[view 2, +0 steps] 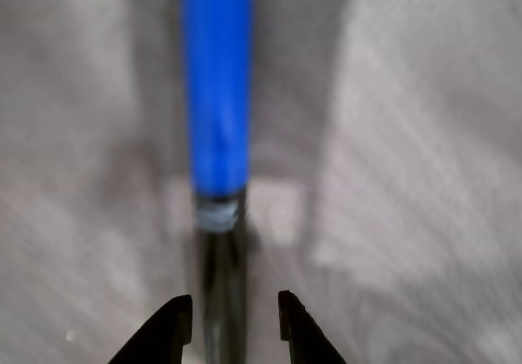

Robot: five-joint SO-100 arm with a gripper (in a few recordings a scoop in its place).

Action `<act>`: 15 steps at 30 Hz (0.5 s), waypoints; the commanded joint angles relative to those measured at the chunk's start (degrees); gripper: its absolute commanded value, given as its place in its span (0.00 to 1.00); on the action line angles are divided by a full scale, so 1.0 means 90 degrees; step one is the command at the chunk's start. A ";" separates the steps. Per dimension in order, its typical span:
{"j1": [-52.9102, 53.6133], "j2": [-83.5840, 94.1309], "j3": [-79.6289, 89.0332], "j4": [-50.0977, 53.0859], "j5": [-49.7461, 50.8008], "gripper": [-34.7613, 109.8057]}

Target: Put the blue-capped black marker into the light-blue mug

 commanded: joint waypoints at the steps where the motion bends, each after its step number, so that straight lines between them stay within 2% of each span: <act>1: 0.0039 -0.0068 -0.0225 -0.0098 0.0000 0.35; 6: 0.0078 -0.0312 -0.0225 -0.0215 -0.0029 0.35; 7: 0.0088 -0.0342 -0.0225 -0.0254 -0.0039 0.34; 8: 0.0107 -0.0371 -0.0225 -0.0293 -0.0049 0.26; 9: 0.0127 -0.0400 -0.0234 -0.0322 -0.0049 0.24; 15: 0.0186 0.0039 -0.0244 -0.0137 0.0000 0.24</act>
